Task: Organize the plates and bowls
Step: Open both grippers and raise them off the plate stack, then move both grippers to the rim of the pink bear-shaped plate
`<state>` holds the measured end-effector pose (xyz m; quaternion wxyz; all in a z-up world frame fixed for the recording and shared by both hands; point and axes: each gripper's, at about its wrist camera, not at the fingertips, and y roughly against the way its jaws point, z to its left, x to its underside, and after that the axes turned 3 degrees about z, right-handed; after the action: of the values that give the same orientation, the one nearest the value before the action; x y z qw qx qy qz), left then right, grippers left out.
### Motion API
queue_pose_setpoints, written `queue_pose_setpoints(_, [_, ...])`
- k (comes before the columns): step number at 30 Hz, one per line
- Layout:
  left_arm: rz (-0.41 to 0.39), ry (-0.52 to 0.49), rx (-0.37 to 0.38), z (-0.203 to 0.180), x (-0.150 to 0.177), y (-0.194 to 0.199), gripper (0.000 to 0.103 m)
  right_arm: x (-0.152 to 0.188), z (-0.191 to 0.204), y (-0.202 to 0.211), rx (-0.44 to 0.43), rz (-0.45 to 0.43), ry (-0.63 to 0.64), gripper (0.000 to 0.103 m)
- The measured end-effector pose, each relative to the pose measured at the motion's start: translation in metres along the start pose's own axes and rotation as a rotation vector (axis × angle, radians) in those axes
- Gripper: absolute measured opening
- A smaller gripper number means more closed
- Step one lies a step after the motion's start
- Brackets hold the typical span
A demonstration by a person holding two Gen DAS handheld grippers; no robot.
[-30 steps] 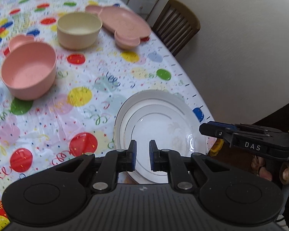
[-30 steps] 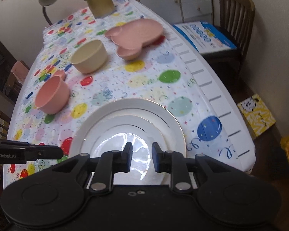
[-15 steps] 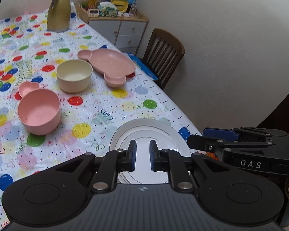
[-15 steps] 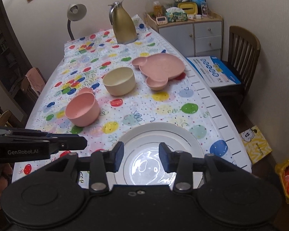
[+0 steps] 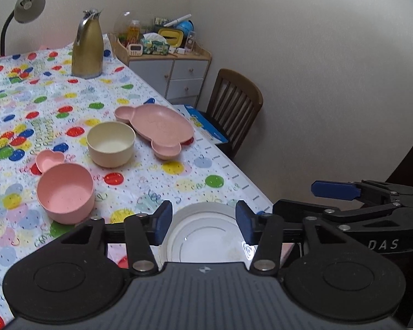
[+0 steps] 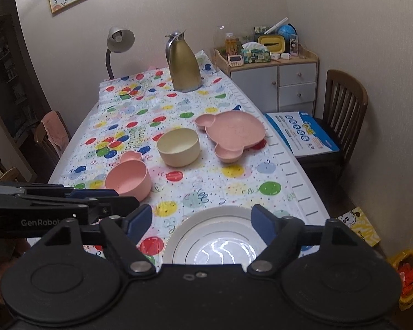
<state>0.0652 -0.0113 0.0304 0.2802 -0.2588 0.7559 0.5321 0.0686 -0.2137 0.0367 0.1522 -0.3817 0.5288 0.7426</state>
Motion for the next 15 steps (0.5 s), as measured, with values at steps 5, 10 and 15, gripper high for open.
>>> queue_pose_setpoints(5, [-0.032, 0.009, -0.034, 0.001, -0.014, -0.009, 0.062, -0.015, -0.008, -0.002, 0.000, -0.045, 0.015, 0.097])
queue_pose_setpoints(10, [-0.053, 0.026, -0.069, -0.001, -0.030, -0.029, 0.075, -0.037, -0.022, -0.019, 0.001, -0.047, 0.027, 0.102])
queue_pose_setpoints(15, [-0.062, 0.064, -0.108, 0.002, -0.049, -0.055, 0.080, -0.059, -0.041, -0.041, -0.011, -0.039, 0.055, 0.102])
